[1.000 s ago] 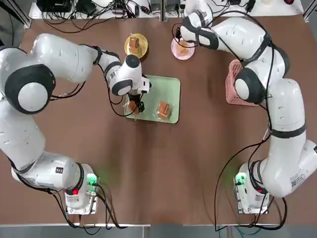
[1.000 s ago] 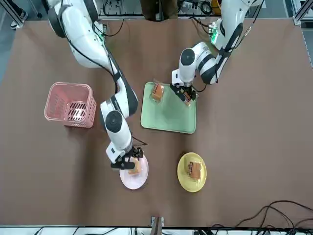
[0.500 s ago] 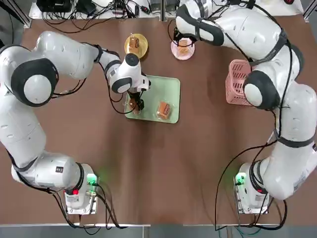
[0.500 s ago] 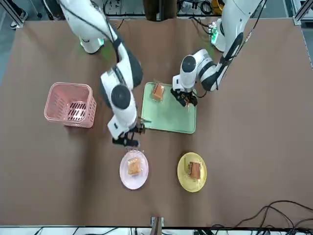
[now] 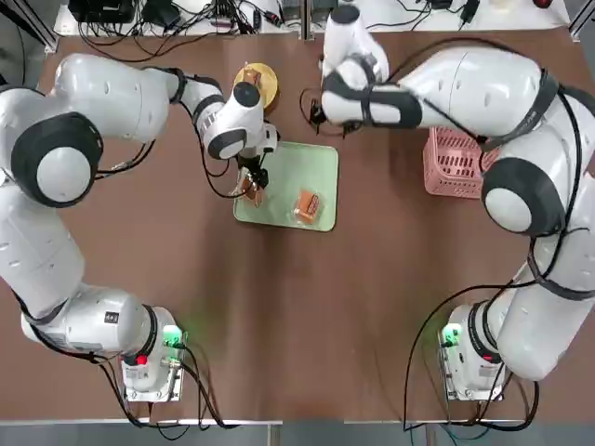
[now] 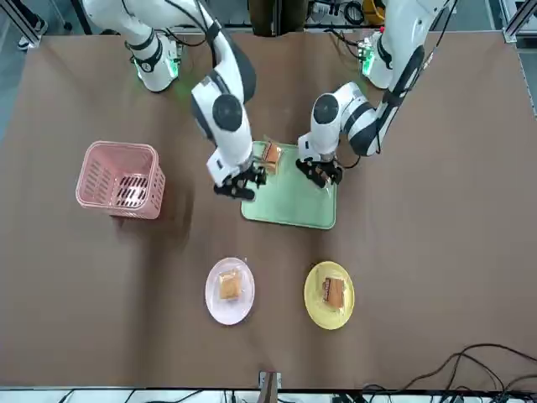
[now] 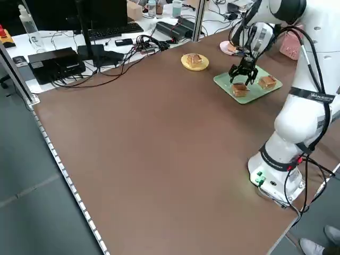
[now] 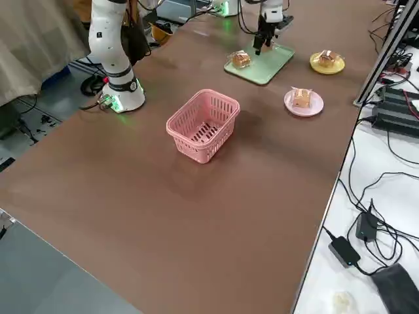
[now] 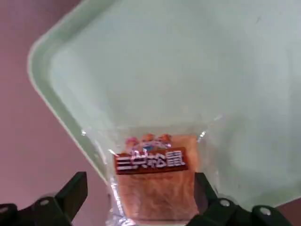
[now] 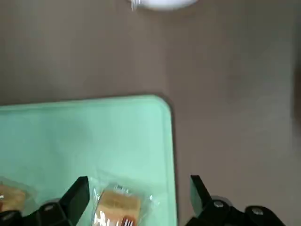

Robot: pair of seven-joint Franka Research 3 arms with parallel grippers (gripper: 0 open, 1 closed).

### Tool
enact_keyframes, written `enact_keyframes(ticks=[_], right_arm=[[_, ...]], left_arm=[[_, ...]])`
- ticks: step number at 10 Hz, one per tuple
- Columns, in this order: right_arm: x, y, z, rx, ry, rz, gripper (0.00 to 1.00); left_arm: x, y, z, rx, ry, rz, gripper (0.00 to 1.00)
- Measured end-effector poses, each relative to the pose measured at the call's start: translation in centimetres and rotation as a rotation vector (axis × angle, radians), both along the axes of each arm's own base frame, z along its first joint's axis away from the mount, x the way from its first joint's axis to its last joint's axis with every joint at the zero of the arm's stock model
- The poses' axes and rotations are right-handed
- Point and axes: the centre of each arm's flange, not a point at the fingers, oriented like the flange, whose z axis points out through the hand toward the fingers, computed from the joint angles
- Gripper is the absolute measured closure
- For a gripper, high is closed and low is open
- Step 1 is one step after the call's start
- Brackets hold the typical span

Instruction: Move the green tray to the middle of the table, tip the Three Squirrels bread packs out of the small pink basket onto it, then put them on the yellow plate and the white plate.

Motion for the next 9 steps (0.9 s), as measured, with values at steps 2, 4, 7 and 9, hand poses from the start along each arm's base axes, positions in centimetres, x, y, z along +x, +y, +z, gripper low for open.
enact_keyframes(ticks=[2,4,7,9], right_arm=[[-4.6,2.1,-2.8,0.011,-0.010,-0.067,0.04],[-7.7,3.8,-4.1,0.010,-0.008,-0.116,0.02],[-10.9,5.5,-5.4,-0.013,0.008,-0.120,0.02],[-11.1,5.5,-6.9,-0.011,0.005,-0.129,0.02]], left_arm=[[-0.3,0.1,-0.5,0.011,0.014,-0.001,0.00],[-0.8,-0.1,-2.0,0.010,0.045,0.009,0.00],[-1.2,-0.7,-3.4,-0.001,0.067,0.033,0.00],[-1.6,-1.0,-4.5,-0.013,0.085,0.052,0.00]])
